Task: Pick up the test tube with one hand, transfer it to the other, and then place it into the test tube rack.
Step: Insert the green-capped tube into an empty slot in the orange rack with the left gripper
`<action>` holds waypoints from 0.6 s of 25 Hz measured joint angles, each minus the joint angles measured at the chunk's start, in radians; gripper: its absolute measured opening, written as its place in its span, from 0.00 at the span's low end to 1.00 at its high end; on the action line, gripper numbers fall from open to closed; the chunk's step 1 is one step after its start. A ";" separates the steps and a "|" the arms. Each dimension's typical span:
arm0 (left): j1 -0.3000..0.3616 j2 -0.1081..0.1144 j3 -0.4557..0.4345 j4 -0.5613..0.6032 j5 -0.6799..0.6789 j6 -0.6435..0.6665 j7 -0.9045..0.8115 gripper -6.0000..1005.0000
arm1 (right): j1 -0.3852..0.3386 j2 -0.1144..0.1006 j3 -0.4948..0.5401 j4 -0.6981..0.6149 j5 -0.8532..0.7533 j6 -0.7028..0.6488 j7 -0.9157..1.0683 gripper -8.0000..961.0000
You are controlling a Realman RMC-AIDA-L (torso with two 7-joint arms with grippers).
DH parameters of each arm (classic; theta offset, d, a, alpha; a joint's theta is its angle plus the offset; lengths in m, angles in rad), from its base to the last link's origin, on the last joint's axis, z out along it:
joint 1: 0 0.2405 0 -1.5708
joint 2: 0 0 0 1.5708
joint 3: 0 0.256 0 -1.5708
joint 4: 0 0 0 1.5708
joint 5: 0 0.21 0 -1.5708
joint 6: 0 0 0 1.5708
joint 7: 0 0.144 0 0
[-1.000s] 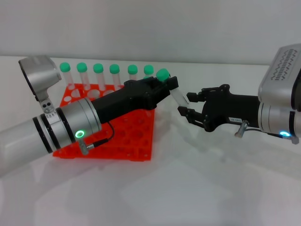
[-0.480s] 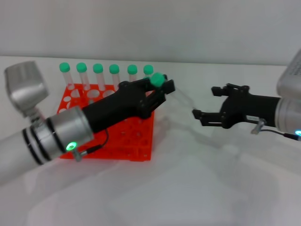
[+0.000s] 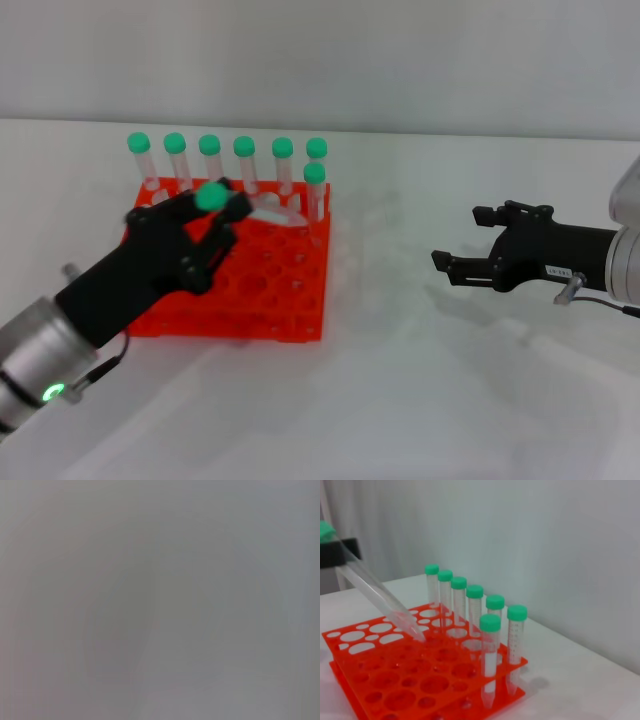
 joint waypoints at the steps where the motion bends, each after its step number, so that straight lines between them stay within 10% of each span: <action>1: 0.014 0.000 0.000 -0.001 -0.014 0.002 0.012 0.22 | 0.000 0.000 0.001 0.003 0.000 0.000 0.000 0.89; 15: 0.050 0.005 -0.003 -0.017 -0.132 -0.069 0.014 0.22 | 0.009 0.002 -0.002 0.024 0.000 -0.006 0.020 0.89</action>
